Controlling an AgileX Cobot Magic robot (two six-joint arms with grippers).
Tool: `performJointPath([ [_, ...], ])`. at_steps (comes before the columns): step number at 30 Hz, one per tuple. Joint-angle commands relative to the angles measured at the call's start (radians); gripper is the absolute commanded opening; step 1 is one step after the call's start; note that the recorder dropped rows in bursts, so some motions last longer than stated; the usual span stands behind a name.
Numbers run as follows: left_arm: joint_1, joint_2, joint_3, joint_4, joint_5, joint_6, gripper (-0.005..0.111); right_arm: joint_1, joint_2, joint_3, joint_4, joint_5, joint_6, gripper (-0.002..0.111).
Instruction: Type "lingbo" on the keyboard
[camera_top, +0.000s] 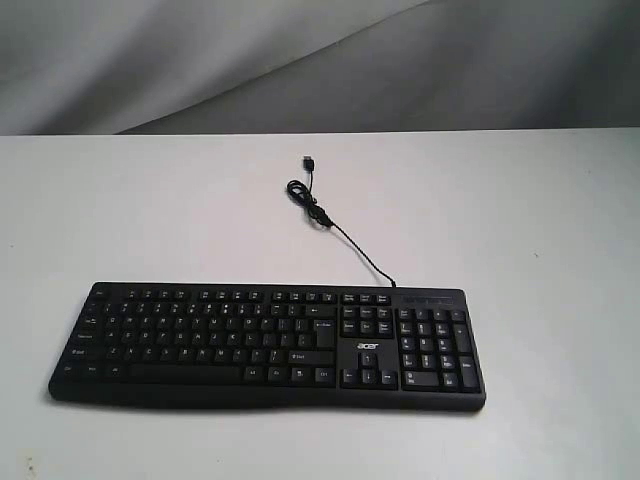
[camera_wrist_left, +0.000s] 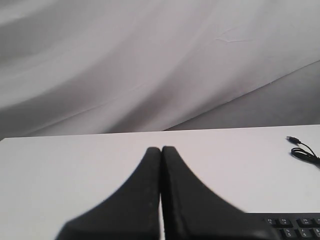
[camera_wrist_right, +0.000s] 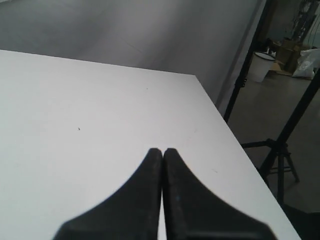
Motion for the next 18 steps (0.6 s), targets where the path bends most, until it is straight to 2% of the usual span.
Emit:
performJointPath([
  [1,-0.007,-0.005,0.005,0.000,-0.009,-0.002,0.001,-0.005,-0.001,0.004,-0.068,-0.114,-0.002,0.000],
  [6,-0.007,-0.005,0.005,0.000,-0.009,-0.002,0.001,-0.005,-0.001,0.004,-0.066,-0.353,-0.002,0.000],
  [11,-0.007,-0.005,0.005,0.000,-0.009,-0.002,0.001,-0.005,-0.001,0.004,-0.064,-0.398,-0.002,0.000],
  [13,-0.007,-0.005,0.005,0.000,-0.009,-0.002,0.001,-0.005,-0.001,0.004,-0.056,-0.473,0.011,0.000],
  [18,-0.007,-0.005,0.005,0.000,-0.009,-0.002,0.001,-0.001,-0.001,0.004,0.042,-0.744,0.298,0.000],
])
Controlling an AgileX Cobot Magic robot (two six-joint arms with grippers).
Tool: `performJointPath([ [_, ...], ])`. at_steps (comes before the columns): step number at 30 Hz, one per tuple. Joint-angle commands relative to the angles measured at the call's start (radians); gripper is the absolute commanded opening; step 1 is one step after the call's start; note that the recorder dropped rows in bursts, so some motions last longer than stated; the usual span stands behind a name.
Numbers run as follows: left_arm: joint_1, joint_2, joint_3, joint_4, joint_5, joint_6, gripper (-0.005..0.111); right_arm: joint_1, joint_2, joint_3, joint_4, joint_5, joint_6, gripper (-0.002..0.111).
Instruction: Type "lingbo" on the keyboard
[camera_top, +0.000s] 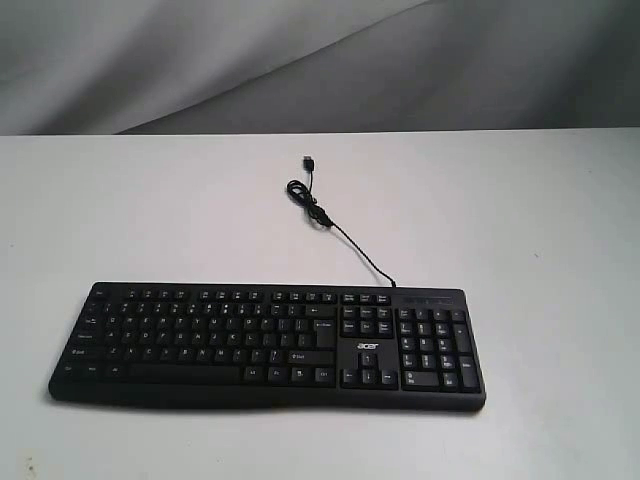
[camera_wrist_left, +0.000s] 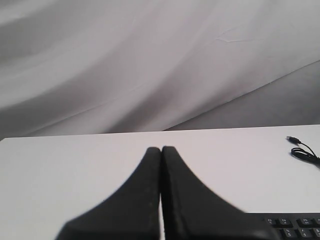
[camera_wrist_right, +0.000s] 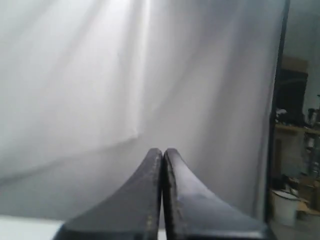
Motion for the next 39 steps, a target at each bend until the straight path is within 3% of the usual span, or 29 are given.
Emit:
performJointPath([
  [1,-0.007,-0.005,0.005,0.000,-0.009,-0.002,0.001,-0.001,-0.001,0.004,0.075,-0.243,0.226,0.000],
  [4,-0.007,-0.005,0.005,0.000,-0.009,-0.002,0.001,-0.001,-0.001,0.004,0.136,-0.379,0.255,0.000],
  [8,-0.007,-0.005,0.005,0.000,-0.009,-0.002,0.001,-0.001,-0.001,0.004,0.113,-0.408,0.444,0.000],
  [13,-0.007,-0.005,0.005,0.000,-0.009,-0.002,0.001,-0.001,0.063,-0.076,-0.189,-0.248,0.650,0.000],
  [18,-0.007,-0.005,0.005,0.000,-0.009,-0.002,0.001,-0.001,0.285,-0.180,-0.469,-0.274,0.866,0.000],
  [22,-0.007,-0.005,0.005,0.000,-0.009,-0.002,0.001,-0.001,0.473,-0.263,-0.700,-0.399,1.016,0.000],
  [27,-0.007,-0.005,0.005,0.000,-0.009,-0.002,0.001,-0.001,0.719,-0.375,-0.817,-0.554,1.043,0.000],
  [31,-0.007,-0.005,0.005,0.000,-0.009,-0.002,0.001,-0.001,0.858,-0.434,-0.862,-0.579,1.039,0.000],
  [39,-0.007,-0.005,0.005,0.000,-0.009,-0.002,0.001,-0.001,0.966,-0.451,-0.849,-0.649,0.949,0.000],
])
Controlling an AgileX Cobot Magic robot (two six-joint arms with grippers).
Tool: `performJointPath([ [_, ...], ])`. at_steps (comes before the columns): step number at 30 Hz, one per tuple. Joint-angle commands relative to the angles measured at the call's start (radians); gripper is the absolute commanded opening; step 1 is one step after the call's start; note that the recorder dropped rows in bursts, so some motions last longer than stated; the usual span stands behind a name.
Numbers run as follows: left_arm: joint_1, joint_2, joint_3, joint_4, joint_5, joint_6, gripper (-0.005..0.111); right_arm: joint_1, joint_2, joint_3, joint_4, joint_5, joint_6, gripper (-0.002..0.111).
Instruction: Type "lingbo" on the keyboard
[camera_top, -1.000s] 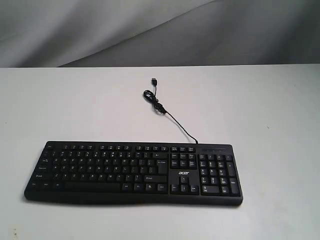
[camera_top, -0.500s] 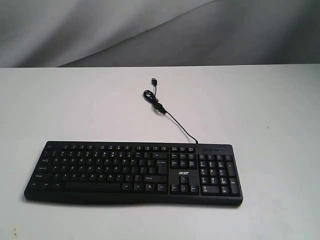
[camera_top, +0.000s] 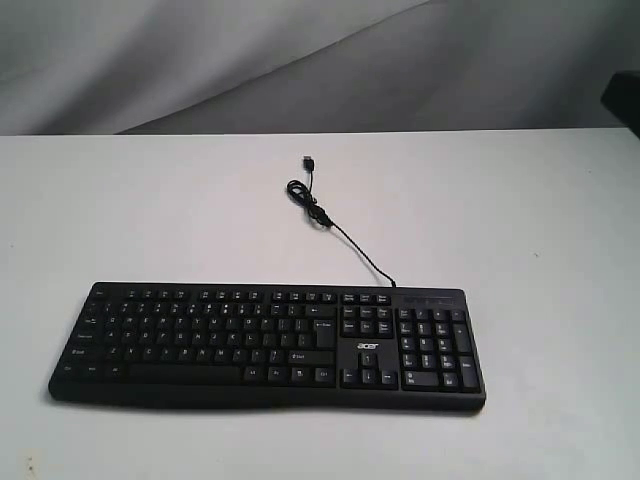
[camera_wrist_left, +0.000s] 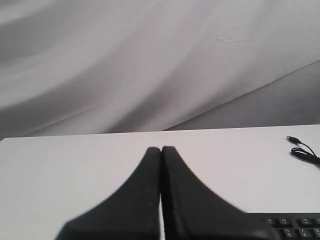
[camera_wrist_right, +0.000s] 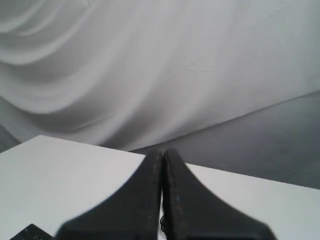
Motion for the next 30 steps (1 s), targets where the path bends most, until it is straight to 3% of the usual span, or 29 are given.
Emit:
performJointPath([
  [1,-0.007,-0.005,0.005,0.000,-0.009,-0.002,0.001,-0.001,0.019,-0.008,0.015,-0.081,-0.074,0.000],
  [4,-0.007,-0.005,0.005,0.000,-0.009,-0.002,0.001,0.001,0.022,-0.068,0.005,-0.089,-0.088,0.000],
  [7,-0.007,-0.005,0.005,0.000,-0.009,-0.002,0.001,0.007,0.031,-0.192,-0.099,-0.051,0.040,0.000],
  [16,-0.007,-0.005,0.005,0.000,-0.009,-0.002,0.001,0.327,0.168,-0.405,-0.254,0.274,0.093,0.000],
  [21,-0.007,-0.005,0.005,0.000,-0.009,-0.002,0.001,0.466,0.324,-0.538,-0.469,0.376,0.222,0.000],
  [24,-0.007,-0.005,0.005,0.000,-0.009,-0.002,0.001,0.507,0.430,-0.633,-0.626,0.350,0.413,0.000],
  [30,-0.007,-0.005,0.005,0.000,-0.009,-0.002,0.001,0.512,0.678,-0.798,-0.626,0.082,0.441,0.000],
])
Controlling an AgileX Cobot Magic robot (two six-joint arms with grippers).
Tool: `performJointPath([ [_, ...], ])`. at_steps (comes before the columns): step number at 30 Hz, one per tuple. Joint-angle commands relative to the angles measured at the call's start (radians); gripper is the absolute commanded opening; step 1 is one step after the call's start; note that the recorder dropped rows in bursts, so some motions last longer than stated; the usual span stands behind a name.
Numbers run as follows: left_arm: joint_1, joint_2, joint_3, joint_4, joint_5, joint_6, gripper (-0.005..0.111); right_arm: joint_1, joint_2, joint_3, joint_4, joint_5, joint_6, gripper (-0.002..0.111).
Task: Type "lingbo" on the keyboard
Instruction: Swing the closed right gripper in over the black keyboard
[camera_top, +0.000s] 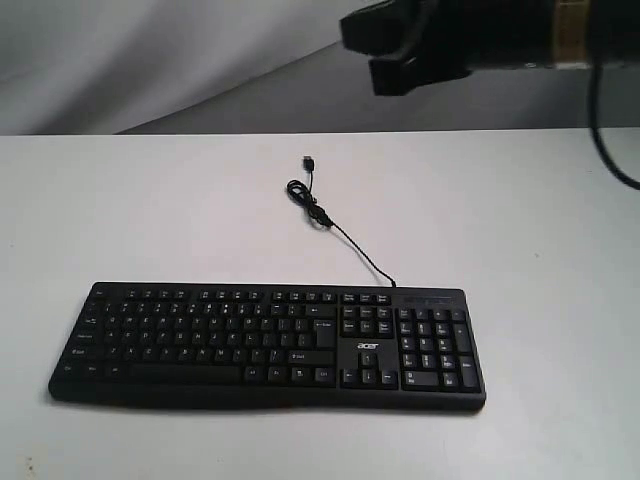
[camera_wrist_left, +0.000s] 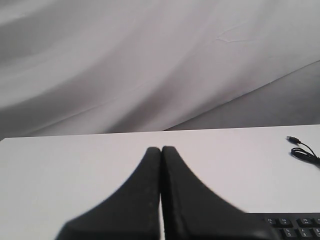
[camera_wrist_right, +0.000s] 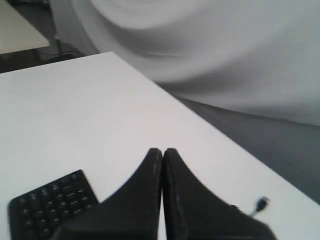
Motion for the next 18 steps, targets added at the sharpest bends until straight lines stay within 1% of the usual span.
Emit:
performJointPath([
  [1,-0.007,-0.005,0.005,0.000,-0.009,-0.002,0.001,0.003,0.176,-0.099,-0.029,-0.169,0.032,0.000],
  [3,-0.007,-0.005,0.005,0.000,-0.009,-0.002,0.001,0.013,0.237,-0.110,-0.029,-0.139,0.022,0.000],
  [7,-0.007,-0.005,0.005,0.000,-0.009,-0.002,0.001,0.054,0.340,-0.110,-0.029,0.051,-0.052,0.000],
  [9,-0.007,-0.005,0.005,0.000,-0.009,-0.002,0.001,0.082,0.375,-0.110,-0.029,0.194,-0.090,0.000],
  [13,-0.007,-0.005,0.005,0.000,-0.009,-0.002,0.001,0.160,0.402,-0.110,-0.029,0.645,-0.154,0.000],
  [15,-0.007,-0.005,0.005,0.000,-0.009,-0.002,0.001,0.188,0.402,-0.110,-0.029,0.816,-0.216,0.000],
  [16,-0.007,-0.005,0.005,0.000,-0.009,-0.002,0.001,0.195,0.400,-0.121,0.038,0.851,-0.286,0.000],
  [17,-0.007,-0.005,0.005,0.000,-0.009,-0.002,0.001,0.197,0.400,-0.134,0.135,0.865,-0.397,0.000],
  [18,-0.007,-0.005,0.005,0.000,-0.009,-0.002,0.001,0.198,0.400,-0.159,0.289,0.879,-0.515,0.000],
])
